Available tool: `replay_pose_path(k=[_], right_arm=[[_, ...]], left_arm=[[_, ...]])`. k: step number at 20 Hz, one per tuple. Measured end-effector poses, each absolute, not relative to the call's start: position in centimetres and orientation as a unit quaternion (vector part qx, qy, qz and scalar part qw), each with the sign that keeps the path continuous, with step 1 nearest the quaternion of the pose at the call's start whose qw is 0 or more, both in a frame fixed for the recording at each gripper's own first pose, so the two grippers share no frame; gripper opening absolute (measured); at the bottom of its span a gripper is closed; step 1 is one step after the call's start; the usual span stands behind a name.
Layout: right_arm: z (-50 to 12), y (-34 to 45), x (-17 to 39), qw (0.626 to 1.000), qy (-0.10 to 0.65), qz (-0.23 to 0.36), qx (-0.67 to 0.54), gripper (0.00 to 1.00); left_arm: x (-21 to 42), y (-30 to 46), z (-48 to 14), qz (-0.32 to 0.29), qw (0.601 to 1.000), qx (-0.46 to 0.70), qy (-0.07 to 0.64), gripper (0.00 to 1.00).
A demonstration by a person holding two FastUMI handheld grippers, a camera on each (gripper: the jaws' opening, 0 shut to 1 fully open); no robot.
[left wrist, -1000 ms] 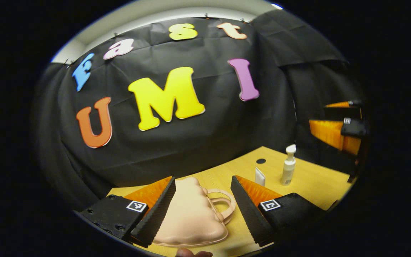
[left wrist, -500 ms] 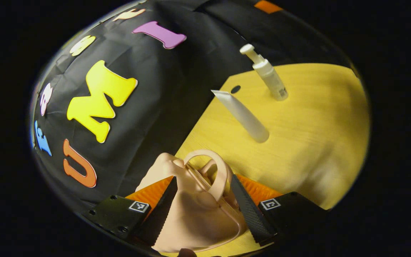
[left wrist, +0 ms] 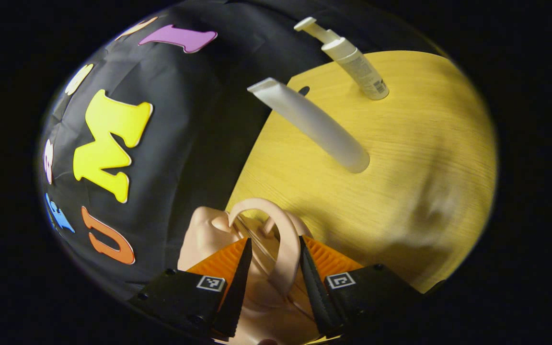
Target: First open the suitcase, pack the skin care products into it, and then close the suitcase.
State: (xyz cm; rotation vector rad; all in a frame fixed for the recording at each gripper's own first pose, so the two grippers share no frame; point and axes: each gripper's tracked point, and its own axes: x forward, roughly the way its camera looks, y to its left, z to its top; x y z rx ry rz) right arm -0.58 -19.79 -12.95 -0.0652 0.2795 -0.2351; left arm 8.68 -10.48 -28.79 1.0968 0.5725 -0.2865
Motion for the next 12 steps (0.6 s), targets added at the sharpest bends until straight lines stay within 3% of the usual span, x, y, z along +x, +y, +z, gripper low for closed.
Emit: replay_pose_path(k=[5, 8, 12], right_arm=[[-12.5, -19.8, -2.2, 0.982, 0.132, -0.129, -0.028, 0.79], [-12.2, -19.3, -2.6, 0.983, 0.127, -0.132, -0.025, 0.79], [-11.2, -17.6, -2.8, 0.984, 0.119, -0.130, -0.023, 0.79]], left_arm=[[8.5, -11.0, -28.5, -0.139, 0.806, 0.503, 0.279, 0.27], [8.7, -10.9, -26.9, -0.136, 0.814, 0.501, 0.260, 0.16], [8.8, -9.7, -22.2, -0.115, 0.855, 0.453, 0.226, 0.06]])
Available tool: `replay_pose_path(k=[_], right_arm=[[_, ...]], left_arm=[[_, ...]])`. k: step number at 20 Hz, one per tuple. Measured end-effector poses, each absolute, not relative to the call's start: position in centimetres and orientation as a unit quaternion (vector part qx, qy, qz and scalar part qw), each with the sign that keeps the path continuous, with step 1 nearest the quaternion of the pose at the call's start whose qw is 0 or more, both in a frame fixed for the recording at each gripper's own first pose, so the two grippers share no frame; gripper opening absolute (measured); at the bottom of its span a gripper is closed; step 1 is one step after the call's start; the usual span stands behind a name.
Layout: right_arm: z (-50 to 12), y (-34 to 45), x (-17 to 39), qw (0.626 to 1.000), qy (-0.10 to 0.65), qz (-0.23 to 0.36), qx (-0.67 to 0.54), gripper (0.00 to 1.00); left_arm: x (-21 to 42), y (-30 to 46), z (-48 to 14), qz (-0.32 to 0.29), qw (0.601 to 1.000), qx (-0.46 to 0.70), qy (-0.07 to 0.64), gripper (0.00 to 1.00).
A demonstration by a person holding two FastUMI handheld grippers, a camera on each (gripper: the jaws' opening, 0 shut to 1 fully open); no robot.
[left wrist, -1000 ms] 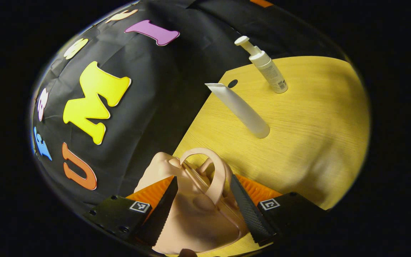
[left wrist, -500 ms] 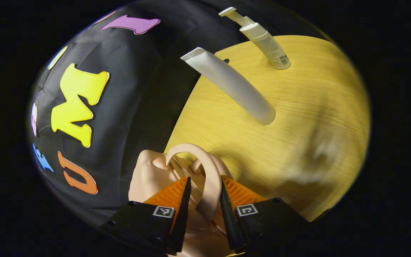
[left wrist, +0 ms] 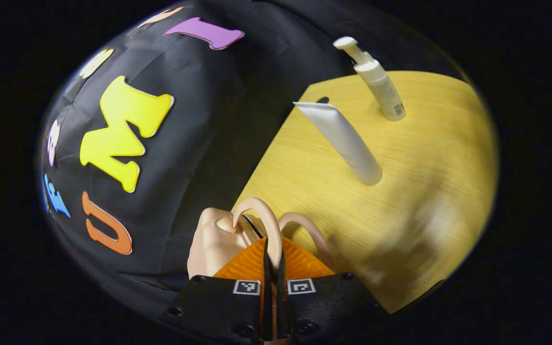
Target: First open the suitcase, pack the skin care products into it, and then close the suitcase.
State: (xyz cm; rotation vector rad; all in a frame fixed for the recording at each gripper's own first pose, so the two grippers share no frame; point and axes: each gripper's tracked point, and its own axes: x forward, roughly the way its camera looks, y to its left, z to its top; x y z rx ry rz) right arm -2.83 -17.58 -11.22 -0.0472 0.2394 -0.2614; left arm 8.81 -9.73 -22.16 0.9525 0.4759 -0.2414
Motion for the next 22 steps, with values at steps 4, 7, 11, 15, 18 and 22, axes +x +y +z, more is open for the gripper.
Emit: replay_pose_path(k=[4, 7, 11, 15, 18, 22], right_arm=[[-8.1, -14.6, -2.4, 0.988, 0.096, -0.111, -0.036, 0.79], [-5.2, -11.1, -1.6, 0.992, 0.074, -0.088, -0.044, 0.77], [-3.0, -6.0, -0.2, 0.996, 0.061, -0.054, -0.046, 0.79], [-2.0, -1.4, 0.3, 0.996, 0.065, -0.028, -0.046, 0.77], [-2.3, 0.8, 0.4, 0.995, 0.076, -0.018, -0.055, 0.79], [-3.0, 2.3, 0.0, 0.992, 0.095, -0.015, -0.078, 0.79]], left_arm=[[8.5, -7.4, -15.8, -0.092, 0.901, 0.386, 0.176, 0.03], [8.7, -2.6, -10.4, -0.053, 0.934, 0.326, 0.137, 0.03], [7.4, 8.0, -6.3, 0.002, 0.973, 0.209, 0.100, 0.03], [6.3, 20.0, -7.6, 0.080, 0.985, 0.119, 0.100, 0.03], [6.2, 27.8, -12.4, 0.108, 0.988, 0.042, 0.107, 0.03], [7.6, 32.3, -19.6, 0.124, 0.980, -0.050, 0.148, 0.03]])
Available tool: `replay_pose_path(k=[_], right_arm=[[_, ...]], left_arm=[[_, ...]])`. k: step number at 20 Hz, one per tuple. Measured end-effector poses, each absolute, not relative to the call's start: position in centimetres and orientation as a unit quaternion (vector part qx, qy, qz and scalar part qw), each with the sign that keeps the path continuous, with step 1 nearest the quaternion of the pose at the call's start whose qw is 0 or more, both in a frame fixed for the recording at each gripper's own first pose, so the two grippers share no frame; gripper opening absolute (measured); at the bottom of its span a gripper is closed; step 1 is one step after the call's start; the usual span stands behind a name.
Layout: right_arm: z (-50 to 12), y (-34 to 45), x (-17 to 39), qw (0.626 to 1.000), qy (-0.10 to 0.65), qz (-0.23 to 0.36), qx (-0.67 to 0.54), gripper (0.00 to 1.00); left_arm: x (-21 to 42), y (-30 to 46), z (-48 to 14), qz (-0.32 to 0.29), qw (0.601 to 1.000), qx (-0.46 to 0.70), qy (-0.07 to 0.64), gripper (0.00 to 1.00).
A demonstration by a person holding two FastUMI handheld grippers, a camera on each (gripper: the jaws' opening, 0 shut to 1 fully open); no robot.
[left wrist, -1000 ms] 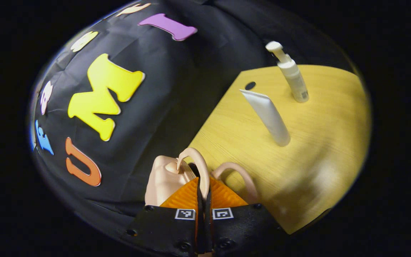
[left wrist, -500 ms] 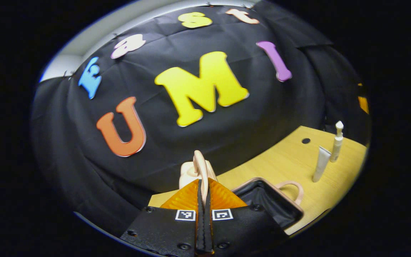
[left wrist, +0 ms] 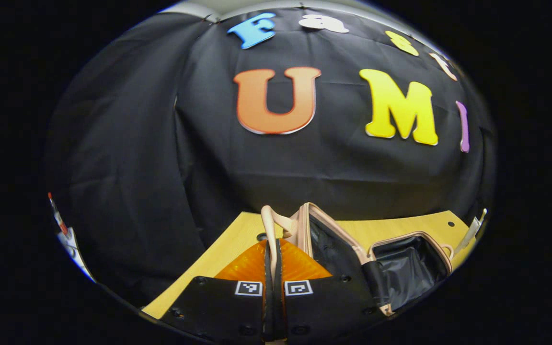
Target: First open the suitcase, pack the skin care products into it, and then close the suitcase.
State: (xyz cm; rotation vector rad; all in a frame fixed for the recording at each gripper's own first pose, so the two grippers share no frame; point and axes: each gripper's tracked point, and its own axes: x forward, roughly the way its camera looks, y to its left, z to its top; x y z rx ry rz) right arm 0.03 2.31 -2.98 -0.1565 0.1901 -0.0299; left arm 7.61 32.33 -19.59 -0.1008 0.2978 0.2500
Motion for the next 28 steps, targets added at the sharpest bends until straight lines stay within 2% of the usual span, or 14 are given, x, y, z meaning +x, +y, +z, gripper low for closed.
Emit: replay_pose_path(k=[6, 9, 12, 14, 15, 16, 17, 18, 19, 21, 23, 28], right_arm=[[-3.9, 3.2, -0.3, 0.988, 0.113, -0.017, -0.101, 0.77], [-3.6, 3.3, 0.1, 0.988, 0.109, -0.019, -0.107, 0.79], [-3.4, 3.2, 0.5, 0.989, 0.105, -0.017, -0.105, 0.79], [-3.3, 2.9, 0.8, 0.989, 0.104, -0.016, -0.101, 0.79], [-3.2, 2.8, 0.9, 0.990, 0.103, -0.014, -0.098, 0.79], [-3.1, 2.6, 0.9, 0.990, 0.100, -0.014, -0.096, 0.79], [-3.0, 2.2, 1.1, 0.991, 0.097, -0.014, -0.093, 0.79], [-3.0, 1.8, 1.1, 0.991, 0.095, -0.013, -0.090, 0.79], [-3.1, 1.3, 1.1, 0.992, 0.093, -0.014, -0.086, 0.79], [-3.7, 0.4, 1.0, 0.993, 0.092, -0.011, -0.072, 0.79], [-4.4, -0.6, 1.0, 0.994, 0.092, -0.007, -0.059, 0.80], [-5.9, -5.2, 0.8, 0.995, 0.089, -0.017, -0.031, 0.77]], left_arm=[[12.1, 30.8, -29.6, 0.122, 0.956, -0.107, 0.244, 0.03], [12.2, 30.2, -31.9, 0.130, 0.942, -0.158, 0.267, 0.05], [12.9, 30.3, -33.0, 0.143, 0.936, -0.163, 0.279, 0.13], [12.6, 30.5, -33.2, 0.146, 0.935, -0.149, 0.285, 0.14], [12.1, 31.5, -33.1, 0.170, 0.933, -0.120, 0.293, 0.07], [11.9, 31.5, -33.0, 0.171, 0.934, -0.110, 0.293, 0.16], [11.9, 30.8, -31.5, 0.159, 0.941, -0.113, 0.278, 0.58], [12.0, 29.6, -29.8, 0.151, 0.947, -0.111, 0.261, 0.47], [11.7, 28.4, -27.8, 0.153, 0.951, -0.102, 0.249, 0.72], [11.6, 24.3, -23.2, 0.144, 0.964, -0.085, 0.208, 1.00], [11.2, 19.6, -18.7, 0.131, 0.974, -0.064, 0.174, 0.99], [8.8, 4.8, -13.0, 0.093, 0.986, -0.029, 0.132, 0.98]])
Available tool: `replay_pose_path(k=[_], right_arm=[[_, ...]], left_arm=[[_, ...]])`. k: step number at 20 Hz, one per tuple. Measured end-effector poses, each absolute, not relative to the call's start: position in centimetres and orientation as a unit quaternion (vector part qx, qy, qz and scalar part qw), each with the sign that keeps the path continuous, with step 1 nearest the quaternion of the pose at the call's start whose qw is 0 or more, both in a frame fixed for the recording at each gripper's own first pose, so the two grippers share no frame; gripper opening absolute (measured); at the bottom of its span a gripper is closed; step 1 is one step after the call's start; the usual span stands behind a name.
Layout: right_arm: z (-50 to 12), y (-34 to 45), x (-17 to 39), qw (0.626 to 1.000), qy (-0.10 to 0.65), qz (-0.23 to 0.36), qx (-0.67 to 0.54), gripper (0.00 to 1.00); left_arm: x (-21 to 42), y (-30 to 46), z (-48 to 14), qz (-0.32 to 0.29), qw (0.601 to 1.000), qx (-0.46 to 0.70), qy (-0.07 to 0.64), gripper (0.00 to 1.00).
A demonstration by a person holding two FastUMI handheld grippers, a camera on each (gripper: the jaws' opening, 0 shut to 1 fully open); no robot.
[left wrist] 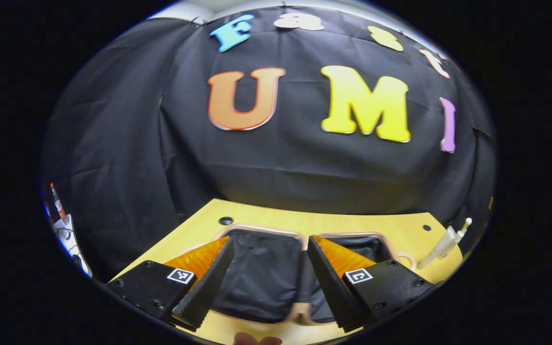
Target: First open the suitcase, pack the skin care products into it, and then close the suitcase.
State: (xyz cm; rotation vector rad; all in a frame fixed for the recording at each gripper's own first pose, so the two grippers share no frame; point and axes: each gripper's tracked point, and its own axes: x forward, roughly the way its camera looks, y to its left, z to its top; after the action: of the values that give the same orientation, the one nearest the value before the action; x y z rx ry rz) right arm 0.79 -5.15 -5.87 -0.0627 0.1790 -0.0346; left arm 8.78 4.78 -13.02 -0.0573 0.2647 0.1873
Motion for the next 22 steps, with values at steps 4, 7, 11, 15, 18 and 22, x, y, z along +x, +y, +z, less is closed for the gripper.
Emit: replay_pose_path(k=[4, 7, 11, 15, 18, 22], right_arm=[[-7.9, -9.9, -0.1, 0.994, 0.105, -0.036, -0.016, 0.80], [-9.7, -13.4, -1.2, 0.990, 0.127, -0.046, -0.030, 0.79], [-11.2, -17.8, -2.9, 0.985, 0.154, -0.062, -0.042, 0.80], [-12.6, -21.6, -4.8, 0.978, 0.184, -0.072, -0.067, 0.80], [-13.0, -24.2, -5.6, 0.973, 0.195, -0.091, -0.077, 0.79], [-14.6, -24.9, -5.1, 0.969, 0.218, -0.098, -0.067, 0.79]], left_arm=[[6.8, -7.9, -12.1, 0.039, 0.992, -0.021, 0.116, 0.98], [5.8, -17.8, -13.8, -0.031, 0.991, -0.032, 0.123, 0.98], [5.5, -27.4, -17.2, -0.115, 0.982, -0.025, 0.148, 0.98], [8.2, -32.9, -22.4, -0.158, 0.971, -0.011, 0.178, 0.98], [11.4, -34.3, -27.2, -0.152, 0.967, 0.000, 0.206, 0.99], [15.0, -34.7, -30.2, -0.142, 0.964, 0.013, 0.226, 0.99]])
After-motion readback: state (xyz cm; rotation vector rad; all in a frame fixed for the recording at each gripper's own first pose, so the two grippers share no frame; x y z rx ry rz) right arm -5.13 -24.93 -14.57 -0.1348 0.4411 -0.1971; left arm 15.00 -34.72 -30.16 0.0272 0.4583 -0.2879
